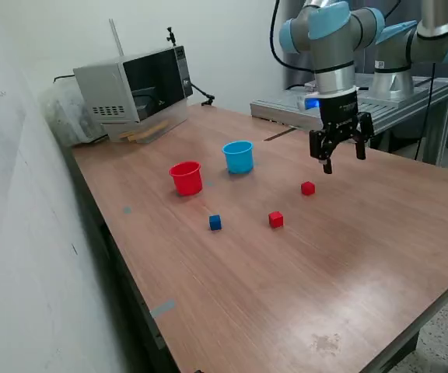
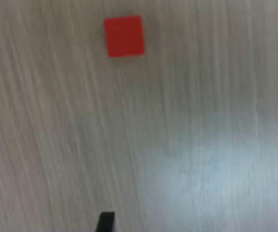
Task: Place red objects in the red bin, and blue objects in the blue bin.
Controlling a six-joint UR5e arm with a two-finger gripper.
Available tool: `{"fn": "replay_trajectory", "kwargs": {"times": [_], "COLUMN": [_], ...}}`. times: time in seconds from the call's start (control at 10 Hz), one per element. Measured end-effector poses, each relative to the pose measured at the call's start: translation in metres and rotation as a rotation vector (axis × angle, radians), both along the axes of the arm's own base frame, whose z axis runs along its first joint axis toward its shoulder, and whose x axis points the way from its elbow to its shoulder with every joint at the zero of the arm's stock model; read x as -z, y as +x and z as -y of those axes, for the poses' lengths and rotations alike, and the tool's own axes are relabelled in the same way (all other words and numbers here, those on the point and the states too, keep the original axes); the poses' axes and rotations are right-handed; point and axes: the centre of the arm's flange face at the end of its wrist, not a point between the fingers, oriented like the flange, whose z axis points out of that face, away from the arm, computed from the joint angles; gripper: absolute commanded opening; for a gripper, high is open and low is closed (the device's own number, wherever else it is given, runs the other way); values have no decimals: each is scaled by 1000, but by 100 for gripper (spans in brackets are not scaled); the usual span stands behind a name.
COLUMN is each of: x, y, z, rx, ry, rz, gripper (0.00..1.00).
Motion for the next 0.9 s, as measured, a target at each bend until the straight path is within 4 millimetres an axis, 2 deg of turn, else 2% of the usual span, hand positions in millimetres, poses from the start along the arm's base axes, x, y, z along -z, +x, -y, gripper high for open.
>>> {"fn": "replay_trajectory", "kwargs": {"times": [0.2, 0.5, 0.7, 0.9], "x": [24, 54, 61, 62], "y": [-1, 7, 11, 11], "z": [-13, -50, -64, -66], "rx": [-44, -73, -81, -87], "ry": [1, 1, -2, -3], "rz": [30, 63, 62, 51], "gripper": [100, 100, 100, 100]}}
